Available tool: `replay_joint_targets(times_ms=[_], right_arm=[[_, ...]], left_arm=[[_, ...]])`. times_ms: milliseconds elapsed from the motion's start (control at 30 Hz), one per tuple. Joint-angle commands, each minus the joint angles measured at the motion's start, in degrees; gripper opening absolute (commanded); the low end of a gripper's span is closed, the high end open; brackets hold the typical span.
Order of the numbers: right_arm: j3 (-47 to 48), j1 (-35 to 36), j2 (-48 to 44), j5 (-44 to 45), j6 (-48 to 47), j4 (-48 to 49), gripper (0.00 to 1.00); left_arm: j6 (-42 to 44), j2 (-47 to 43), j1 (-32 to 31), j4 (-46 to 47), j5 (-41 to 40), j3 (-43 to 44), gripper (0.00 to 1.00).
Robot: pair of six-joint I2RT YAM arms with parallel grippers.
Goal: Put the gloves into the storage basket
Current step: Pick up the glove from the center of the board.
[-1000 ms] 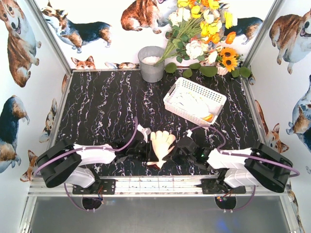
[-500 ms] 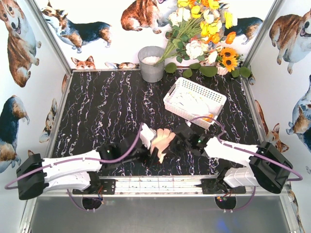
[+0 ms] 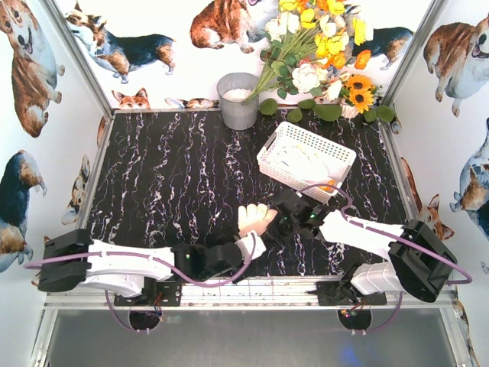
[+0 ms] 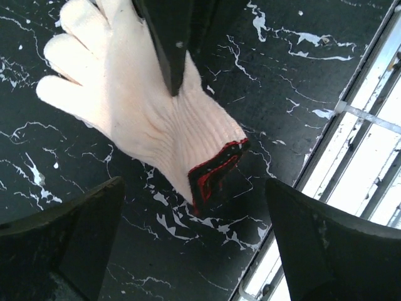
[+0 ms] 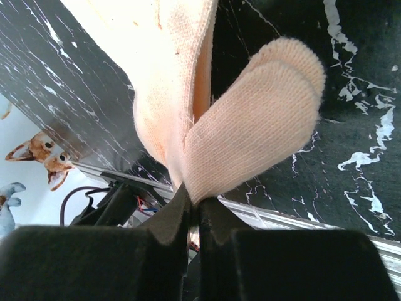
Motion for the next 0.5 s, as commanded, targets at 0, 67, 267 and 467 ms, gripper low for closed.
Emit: replay_joint_targets(times_ms=[0, 67, 267, 467], right_arm=[[1.6, -0.8, -0.2, -1.9, 1.6, 1.5, 0.00], [1.3, -1.1, -0.4, -2.3, 1.8, 2.0, 0.00], [0.9, -1.9, -0.4, -3.6, 2.3, 3.3, 0.00], [0.2, -2.7, -0.5, -4.7, 2.9, 4.2, 0.00]], left_arm=[[3.9, 3.6, -1.8, 5.0, -4.2, 0.4, 0.88], [4.4, 5.5, -1.9, 6.6, -5.1, 0.6, 0.88], [7.9, 11.8, -2.9, 9.1, -10.1, 1.9, 0.83], [11.6, 14.1, -3.5, 10.7, -11.5, 2.6, 0.49]])
